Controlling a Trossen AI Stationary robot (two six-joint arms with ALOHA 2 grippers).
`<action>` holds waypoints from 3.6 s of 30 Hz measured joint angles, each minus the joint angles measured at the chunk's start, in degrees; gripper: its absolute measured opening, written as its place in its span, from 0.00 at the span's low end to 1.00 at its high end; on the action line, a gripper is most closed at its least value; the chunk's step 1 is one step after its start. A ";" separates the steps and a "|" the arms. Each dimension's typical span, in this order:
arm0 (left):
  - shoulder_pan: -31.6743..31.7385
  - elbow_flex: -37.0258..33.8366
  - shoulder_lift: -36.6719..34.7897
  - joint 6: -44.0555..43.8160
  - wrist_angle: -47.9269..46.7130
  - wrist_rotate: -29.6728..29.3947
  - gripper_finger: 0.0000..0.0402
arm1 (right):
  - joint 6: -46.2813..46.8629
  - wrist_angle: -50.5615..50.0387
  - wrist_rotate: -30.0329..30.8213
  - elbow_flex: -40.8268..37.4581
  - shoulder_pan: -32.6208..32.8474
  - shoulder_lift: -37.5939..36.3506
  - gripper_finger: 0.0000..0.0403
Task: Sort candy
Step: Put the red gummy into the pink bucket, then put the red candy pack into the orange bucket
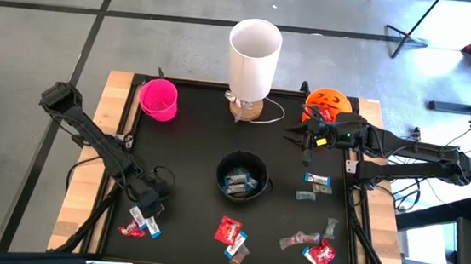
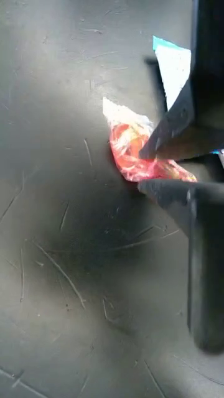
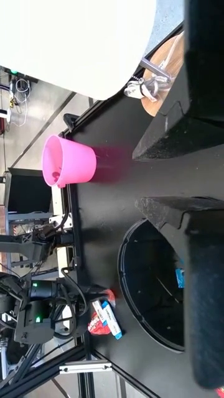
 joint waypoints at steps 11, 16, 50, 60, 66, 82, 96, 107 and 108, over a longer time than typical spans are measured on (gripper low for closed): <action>3.76 2.53 -3.30 3.09 -0.86 -2.49 0.00 | -0.04 0.29 0.00 0.00 0.00 0.00 0.25; 8.27 7.08 -6.76 7.27 -7.20 -13.51 0.00 | -0.36 1.14 0.01 0.00 -0.02 0.00 0.25; 55.64 19.90 -17.20 43.61 -19.33 -71.08 0.00 | -0.83 3.91 0.61 0.00 -0.02 -0.01 0.25; 78.21 19.90 -17.18 55.72 -17.40 -35.91 0.00 | -0.69 3.96 0.55 0.00 -0.02 -0.01 0.25; 85.12 19.90 -17.18 62.43 -17.43 -26.85 0.08 | -0.32 3.96 0.48 0.00 -0.02 0.00 0.25; 88.01 20.37 -17.16 68.32 -19.63 -16.61 0.39 | -0.55 3.89 0.44 0.00 -0.02 0.00 0.25; 69.84 37.15 -17.91 64.11 -23.29 -0.25 0.38 | -0.57 4.31 0.42 0.02 -0.02 -0.02 0.25; 36.03 24.72 -11.53 44.53 -30.15 4.47 0.38 | -0.57 3.48 -1.09 0.02 0.00 -0.02 0.25; 32.95 23.83 -10.28 42.45 -29.04 6.68 0.38 | -0.57 2.91 -1.09 0.02 0.00 -0.02 0.25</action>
